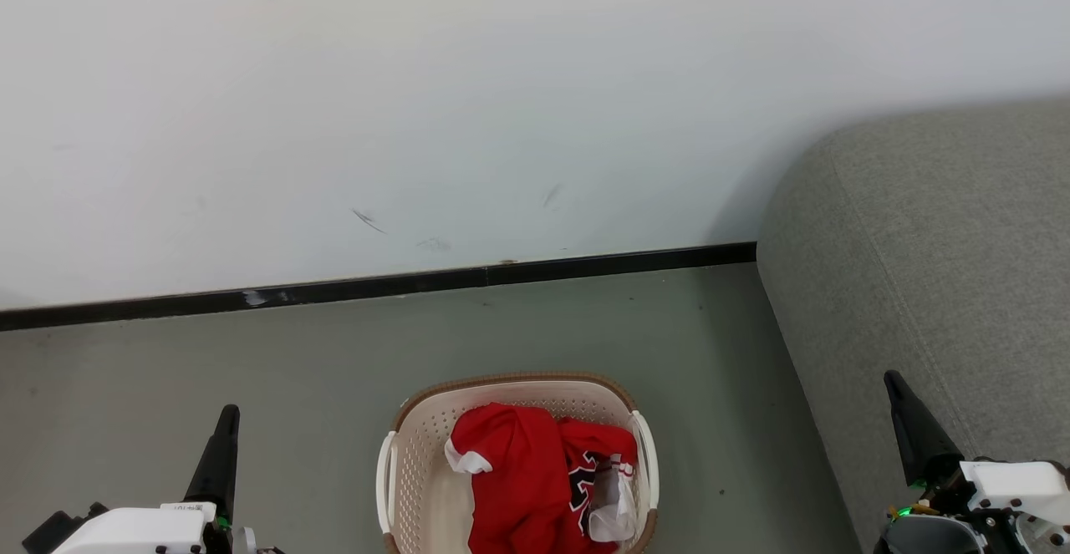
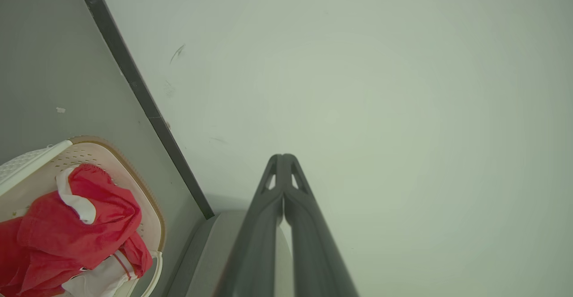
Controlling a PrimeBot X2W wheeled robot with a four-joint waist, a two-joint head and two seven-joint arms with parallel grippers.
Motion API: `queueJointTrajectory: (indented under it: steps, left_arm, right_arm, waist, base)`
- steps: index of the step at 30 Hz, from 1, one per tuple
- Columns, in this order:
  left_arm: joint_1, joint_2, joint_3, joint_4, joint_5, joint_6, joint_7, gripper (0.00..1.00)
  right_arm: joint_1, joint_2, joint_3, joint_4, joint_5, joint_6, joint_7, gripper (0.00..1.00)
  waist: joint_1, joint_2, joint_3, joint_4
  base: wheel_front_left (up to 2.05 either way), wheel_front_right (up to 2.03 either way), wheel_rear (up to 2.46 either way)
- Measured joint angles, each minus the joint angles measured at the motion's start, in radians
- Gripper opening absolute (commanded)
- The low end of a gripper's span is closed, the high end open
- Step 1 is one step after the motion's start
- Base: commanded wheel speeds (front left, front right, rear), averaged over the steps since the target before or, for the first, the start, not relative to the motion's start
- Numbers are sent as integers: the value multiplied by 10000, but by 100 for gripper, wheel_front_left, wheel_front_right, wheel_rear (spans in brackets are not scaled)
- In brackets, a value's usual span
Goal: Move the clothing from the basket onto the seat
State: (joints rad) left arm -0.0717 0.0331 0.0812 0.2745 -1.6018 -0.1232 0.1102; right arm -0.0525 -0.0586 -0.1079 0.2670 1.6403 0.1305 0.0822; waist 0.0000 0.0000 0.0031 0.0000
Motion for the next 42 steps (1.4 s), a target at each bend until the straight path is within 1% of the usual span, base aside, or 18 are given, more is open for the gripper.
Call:
queueJointTrajectory:
  steps: [32,33,39,42]
  left_arm:
    - [0,0,0,0,0,0,0,0]
    - [8,-8,-4,21,2,2,0,100]
    - [436,-313,-100,571,2,8,-4,100]
    - [476,-320,-161,550,17,8,-77,100]
  right_arm:
    - [-1,8,-10,2,-52,0,2,0]
    - [12,15,-6,19,-52,2,0,100]
    - [616,299,48,543,-50,2,-17,100]
    - [677,303,92,533,-67,2,-33,100]
  waist:
    - [0,0,0,0]
    - [0,0,0,0]
    - [0,0,1,-1]
    - [0,0,2,-2]
  base:
    - [0,0,0]
    - [0,0,0]
    - [0,0,0]
    - [0,0,0]
